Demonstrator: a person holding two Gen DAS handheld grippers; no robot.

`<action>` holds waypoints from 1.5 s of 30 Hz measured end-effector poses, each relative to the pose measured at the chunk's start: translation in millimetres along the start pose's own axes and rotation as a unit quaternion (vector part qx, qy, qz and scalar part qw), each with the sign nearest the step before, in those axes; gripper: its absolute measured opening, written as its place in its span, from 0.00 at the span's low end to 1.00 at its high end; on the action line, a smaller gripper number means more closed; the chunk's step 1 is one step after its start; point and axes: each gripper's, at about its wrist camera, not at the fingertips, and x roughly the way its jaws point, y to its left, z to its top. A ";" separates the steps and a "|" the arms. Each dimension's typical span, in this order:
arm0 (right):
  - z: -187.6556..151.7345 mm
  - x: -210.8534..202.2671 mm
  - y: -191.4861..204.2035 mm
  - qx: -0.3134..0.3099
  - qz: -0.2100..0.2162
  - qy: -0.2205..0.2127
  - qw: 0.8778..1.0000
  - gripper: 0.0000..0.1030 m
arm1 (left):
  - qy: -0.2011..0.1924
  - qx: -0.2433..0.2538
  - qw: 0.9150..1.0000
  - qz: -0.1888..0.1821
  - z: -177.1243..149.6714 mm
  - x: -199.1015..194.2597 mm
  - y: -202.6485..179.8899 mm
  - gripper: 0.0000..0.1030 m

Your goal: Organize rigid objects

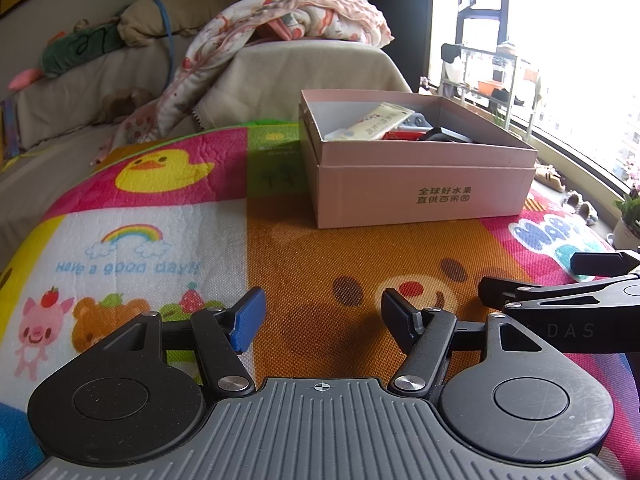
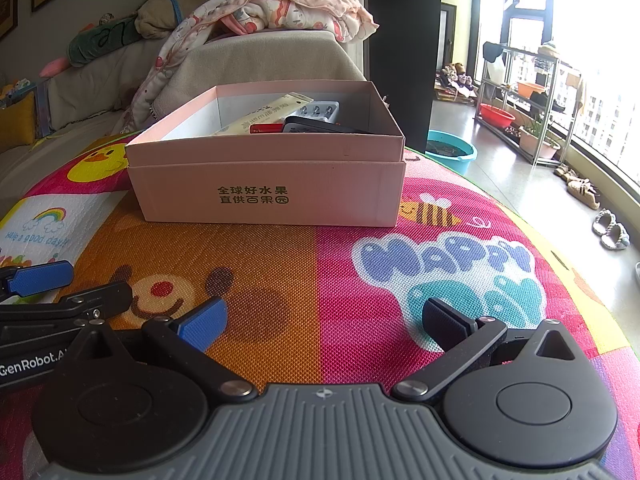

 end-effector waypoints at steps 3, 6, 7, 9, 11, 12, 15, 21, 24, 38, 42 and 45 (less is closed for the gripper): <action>0.0 0.0 0.0 0.000 0.000 0.000 1.000 1.00 | 0.000 -0.001 1.000 0.000 0.0 0.0 0.0 0.69; 0.1 0.0 0.0 0.000 0.000 0.000 1.000 1.00 | 0.000 -0.001 1.000 0.000 0.0 0.0 0.2 0.69; 0.1 0.0 0.0 0.000 0.000 0.000 1.000 1.00 | 0.000 -0.001 1.000 0.000 0.0 0.0 -0.1 0.69; 0.1 0.0 0.0 0.000 0.000 0.000 1.000 1.00 | 0.000 -0.001 1.000 0.000 0.1 0.1 0.1 0.69; 0.1 0.0 0.0 0.000 0.000 0.000 1.000 1.00 | 0.000 -0.002 1.000 -0.002 0.1 0.0 0.4 0.69; 0.1 0.0 0.0 0.000 0.000 0.000 1.000 1.00 | 0.000 -0.002 1.000 -0.002 0.0 0.1 0.1 0.69; 0.1 0.0 -0.1 0.000 0.000 0.000 1.000 1.00 | 0.000 -0.003 1.000 -0.003 -0.2 0.0 -0.2 0.68; 0.1 0.0 0.0 0.000 0.000 0.000 1.000 1.00 | 0.000 -0.004 1.000 -0.004 -0.2 -0.1 -0.1 0.68; 0.1 0.0 -0.1 0.000 0.000 0.000 1.000 1.00 | 0.000 -0.004 1.000 -0.004 -0.2 -0.1 0.0 0.68; 0.1 0.1 0.0 0.000 0.000 0.000 1.000 1.00 | 0.000 -0.005 1.000 -0.005 -0.5 -0.2 0.1 0.68; 0.1 0.1 0.0 0.000 0.000 0.000 1.000 1.00 | 0.000 -0.006 1.000 -0.006 -0.4 -0.1 0.3 0.68; 0.1 0.1 0.0 0.000 0.000 0.000 1.000 1.00 | 0.000 -0.005 1.000 -0.006 -0.5 0.0 0.0 0.68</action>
